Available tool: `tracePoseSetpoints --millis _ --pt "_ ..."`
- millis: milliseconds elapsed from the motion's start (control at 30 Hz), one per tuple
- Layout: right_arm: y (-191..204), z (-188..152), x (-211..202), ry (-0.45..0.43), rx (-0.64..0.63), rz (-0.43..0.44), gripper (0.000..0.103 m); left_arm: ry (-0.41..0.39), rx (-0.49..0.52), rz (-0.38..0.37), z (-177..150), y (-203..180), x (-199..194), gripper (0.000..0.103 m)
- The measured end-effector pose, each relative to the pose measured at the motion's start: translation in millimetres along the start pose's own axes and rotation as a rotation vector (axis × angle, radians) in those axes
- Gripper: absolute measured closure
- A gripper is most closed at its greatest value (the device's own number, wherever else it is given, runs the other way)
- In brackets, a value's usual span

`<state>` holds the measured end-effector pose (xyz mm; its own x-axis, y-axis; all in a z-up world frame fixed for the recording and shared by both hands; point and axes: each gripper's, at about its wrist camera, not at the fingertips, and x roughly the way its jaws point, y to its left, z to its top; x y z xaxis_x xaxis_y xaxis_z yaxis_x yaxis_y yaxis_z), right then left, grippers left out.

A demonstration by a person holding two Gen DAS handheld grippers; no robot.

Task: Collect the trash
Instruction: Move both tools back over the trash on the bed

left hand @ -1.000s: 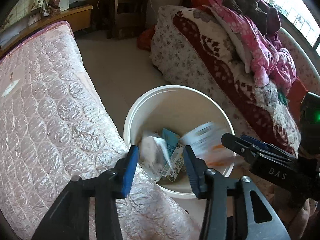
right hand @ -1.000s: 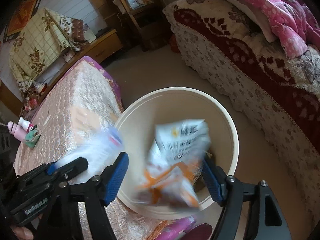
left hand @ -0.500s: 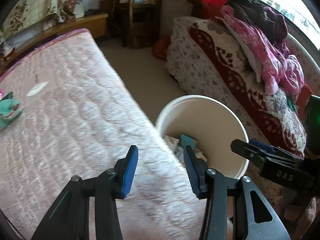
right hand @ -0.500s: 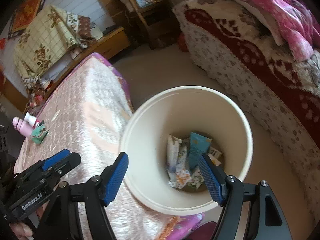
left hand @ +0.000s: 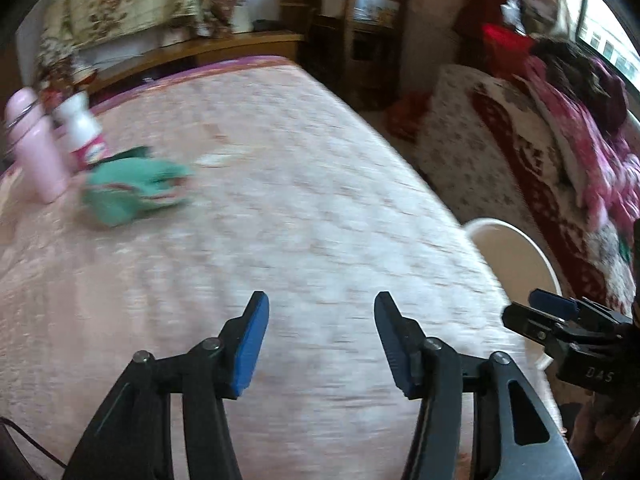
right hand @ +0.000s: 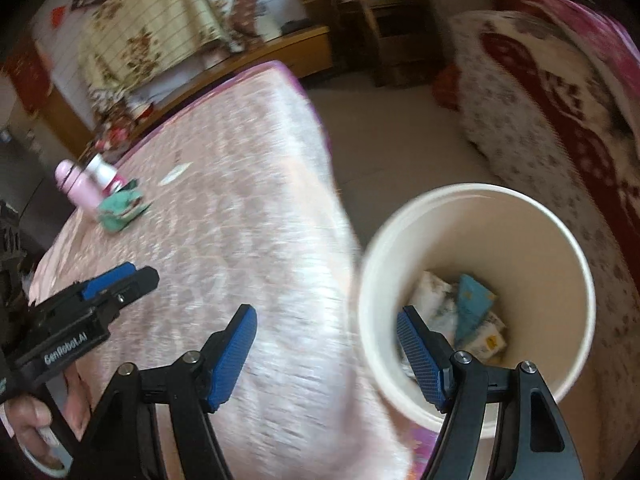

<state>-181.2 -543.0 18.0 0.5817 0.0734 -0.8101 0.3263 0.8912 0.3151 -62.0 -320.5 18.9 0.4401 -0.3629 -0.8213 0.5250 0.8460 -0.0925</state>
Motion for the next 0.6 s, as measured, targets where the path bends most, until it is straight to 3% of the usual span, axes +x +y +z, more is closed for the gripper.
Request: tracePoseSetpoints --millis 167,300,400,600 --pt "49 12 23 0.026 -0.084 0.039 0.027 0.001 -0.121 0.059 16 70 -2 0.045" --pt "85 18 39 0.042 -0.129 0.073 0.027 -0.029 -0.310 0.082 36 127 0 0.026" --pt "104 20 47 0.048 -0.155 0.098 0.027 -0.081 -0.409 0.114 51 154 8 0.023" --pt "133 25 61 0.069 -0.221 0.116 0.027 -0.065 -0.502 0.119 66 173 45 0.023"
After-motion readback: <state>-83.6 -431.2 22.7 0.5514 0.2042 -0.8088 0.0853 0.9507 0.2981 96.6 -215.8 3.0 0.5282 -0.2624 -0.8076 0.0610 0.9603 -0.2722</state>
